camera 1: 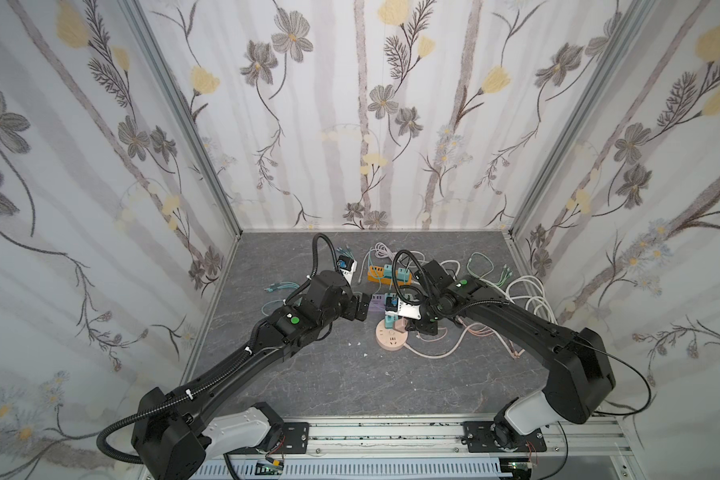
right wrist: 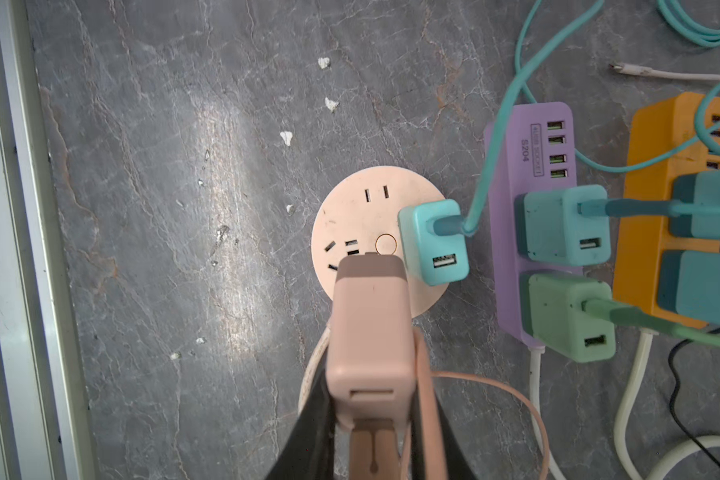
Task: Insert the plug
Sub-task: 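Align the pink charger prongs over the round socket holes with the right gripper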
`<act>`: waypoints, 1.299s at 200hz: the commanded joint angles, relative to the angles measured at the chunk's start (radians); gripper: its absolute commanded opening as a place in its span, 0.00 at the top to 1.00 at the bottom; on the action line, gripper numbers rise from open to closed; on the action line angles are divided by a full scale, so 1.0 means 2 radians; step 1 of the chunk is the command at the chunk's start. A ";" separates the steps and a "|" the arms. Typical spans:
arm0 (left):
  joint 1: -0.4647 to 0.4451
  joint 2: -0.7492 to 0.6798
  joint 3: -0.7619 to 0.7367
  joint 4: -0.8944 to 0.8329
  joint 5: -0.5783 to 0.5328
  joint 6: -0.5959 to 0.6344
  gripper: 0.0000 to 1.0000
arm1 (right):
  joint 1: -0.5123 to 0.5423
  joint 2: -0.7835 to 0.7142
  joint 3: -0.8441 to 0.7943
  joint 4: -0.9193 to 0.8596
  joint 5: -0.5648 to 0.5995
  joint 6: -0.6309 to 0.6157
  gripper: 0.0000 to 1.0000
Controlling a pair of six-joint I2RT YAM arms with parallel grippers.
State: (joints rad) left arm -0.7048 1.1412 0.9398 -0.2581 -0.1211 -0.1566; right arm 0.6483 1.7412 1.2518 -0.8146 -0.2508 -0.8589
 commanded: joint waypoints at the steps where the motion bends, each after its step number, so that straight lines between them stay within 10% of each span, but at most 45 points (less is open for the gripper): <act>1: 0.007 -0.018 -0.014 0.023 -0.024 -0.006 0.00 | 0.010 0.020 0.023 -0.059 0.014 -0.068 1.00; 260: 0.046 -0.026 -0.055 0.029 -0.019 -0.009 0.00 | 0.085 0.142 0.141 -0.121 0.150 -0.075 1.00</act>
State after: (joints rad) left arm -0.6178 1.0874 0.8314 -0.2283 -0.1566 -0.1646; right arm 0.8177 2.0171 1.5181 -1.0481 0.0242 -1.0042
